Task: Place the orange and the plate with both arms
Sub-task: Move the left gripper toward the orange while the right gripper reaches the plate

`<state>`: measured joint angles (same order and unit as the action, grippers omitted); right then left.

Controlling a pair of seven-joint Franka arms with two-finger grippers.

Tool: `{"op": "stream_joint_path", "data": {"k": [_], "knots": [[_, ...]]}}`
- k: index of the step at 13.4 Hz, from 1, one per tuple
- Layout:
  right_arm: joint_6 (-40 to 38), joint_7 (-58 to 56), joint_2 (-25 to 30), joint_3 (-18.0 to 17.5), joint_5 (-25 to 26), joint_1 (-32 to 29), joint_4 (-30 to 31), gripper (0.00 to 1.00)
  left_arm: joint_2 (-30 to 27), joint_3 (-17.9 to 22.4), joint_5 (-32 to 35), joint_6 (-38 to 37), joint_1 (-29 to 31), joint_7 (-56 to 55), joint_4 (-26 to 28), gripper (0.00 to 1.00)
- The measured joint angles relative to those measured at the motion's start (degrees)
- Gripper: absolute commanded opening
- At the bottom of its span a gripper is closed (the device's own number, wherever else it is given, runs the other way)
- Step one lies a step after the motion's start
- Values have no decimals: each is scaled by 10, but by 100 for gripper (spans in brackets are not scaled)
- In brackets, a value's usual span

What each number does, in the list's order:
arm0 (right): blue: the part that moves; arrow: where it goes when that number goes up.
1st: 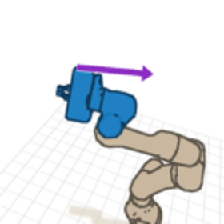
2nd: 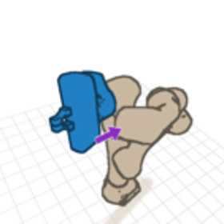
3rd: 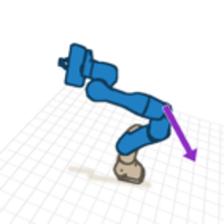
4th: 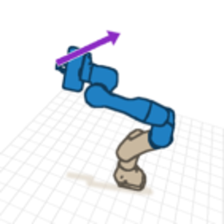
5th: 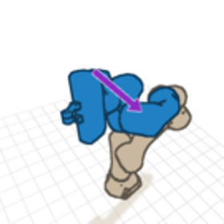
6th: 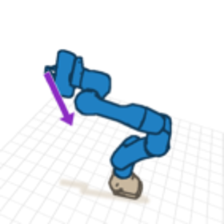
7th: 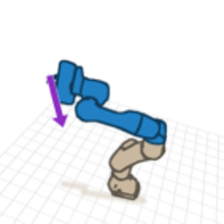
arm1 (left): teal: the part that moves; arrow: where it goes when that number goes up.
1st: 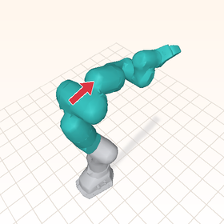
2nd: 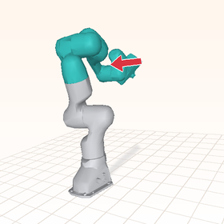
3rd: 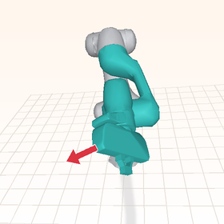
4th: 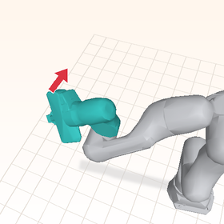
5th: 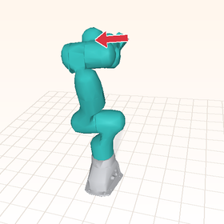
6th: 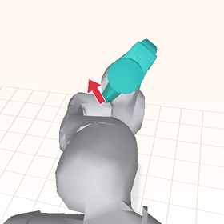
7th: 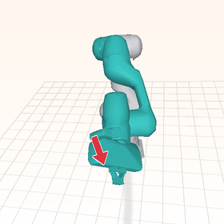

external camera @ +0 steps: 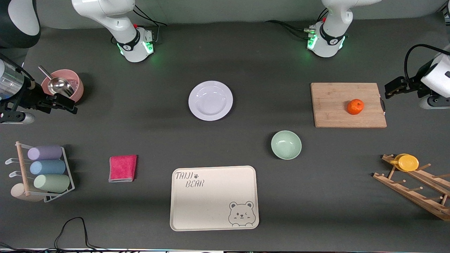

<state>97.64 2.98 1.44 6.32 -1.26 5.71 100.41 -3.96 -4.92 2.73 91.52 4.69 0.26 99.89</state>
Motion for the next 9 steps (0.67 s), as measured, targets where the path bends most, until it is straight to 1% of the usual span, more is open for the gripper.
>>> {"op": "stream_joint_path", "data": {"k": [2,6,8,9], "knots": [[-3,0,-15,-9,0,0,-19,100,0,-1,0,-4,0,2,0,100],[-24,0,-39,-12,-12,0,-70,100,2,-1,-1,-8,0,2,0,100],[-47,5,-51,-12,-16,-2,-80,100,3,-1,-1,-9,0,2,0,100],[-64,6,-57,-10,-33,-5,-81,100,3,0,-1,-11,0,2,0,100]]}}
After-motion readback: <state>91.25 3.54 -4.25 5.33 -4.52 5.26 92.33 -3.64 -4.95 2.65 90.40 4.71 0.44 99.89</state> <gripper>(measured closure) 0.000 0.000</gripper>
